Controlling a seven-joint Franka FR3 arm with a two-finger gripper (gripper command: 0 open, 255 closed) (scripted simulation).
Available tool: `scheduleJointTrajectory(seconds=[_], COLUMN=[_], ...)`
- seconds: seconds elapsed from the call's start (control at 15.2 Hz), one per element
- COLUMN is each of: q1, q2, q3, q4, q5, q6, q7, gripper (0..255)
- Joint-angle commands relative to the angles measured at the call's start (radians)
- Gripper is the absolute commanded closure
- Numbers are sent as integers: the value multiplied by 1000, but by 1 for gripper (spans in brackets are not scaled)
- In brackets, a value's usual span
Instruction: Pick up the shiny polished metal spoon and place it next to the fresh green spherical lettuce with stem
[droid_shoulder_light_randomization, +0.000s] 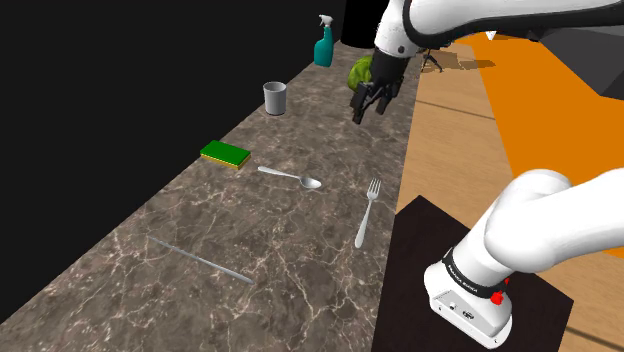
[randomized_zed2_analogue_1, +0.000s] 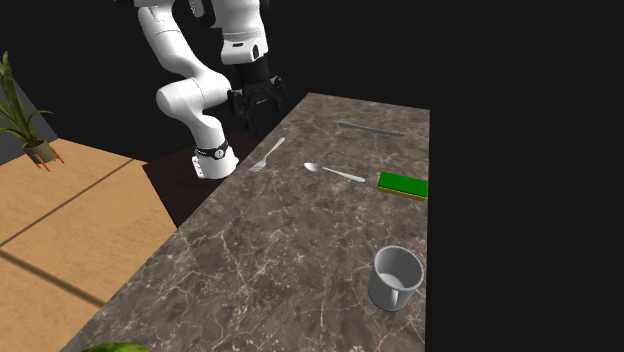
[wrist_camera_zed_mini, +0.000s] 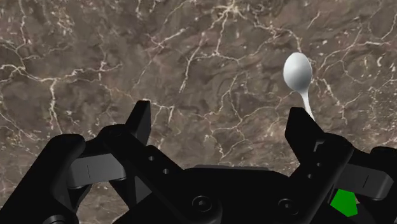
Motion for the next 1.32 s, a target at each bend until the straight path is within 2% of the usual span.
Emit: scheduleJointTrajectory(seconds=[0.0, 0.4, 0.86, 1.06, 1.25], q1=[21, 83, 152, 179, 186], q2=[46, 199, 412, 509, 556], q3=[12, 46, 86, 105, 112], q4=[-19, -38, -1, 33, 40], q5=[19, 73, 133, 156, 163], q6=[81, 293, 517, 602, 647], q7=[-6, -38, -86, -109, -115], gripper=[0, 0, 0, 0, 0])
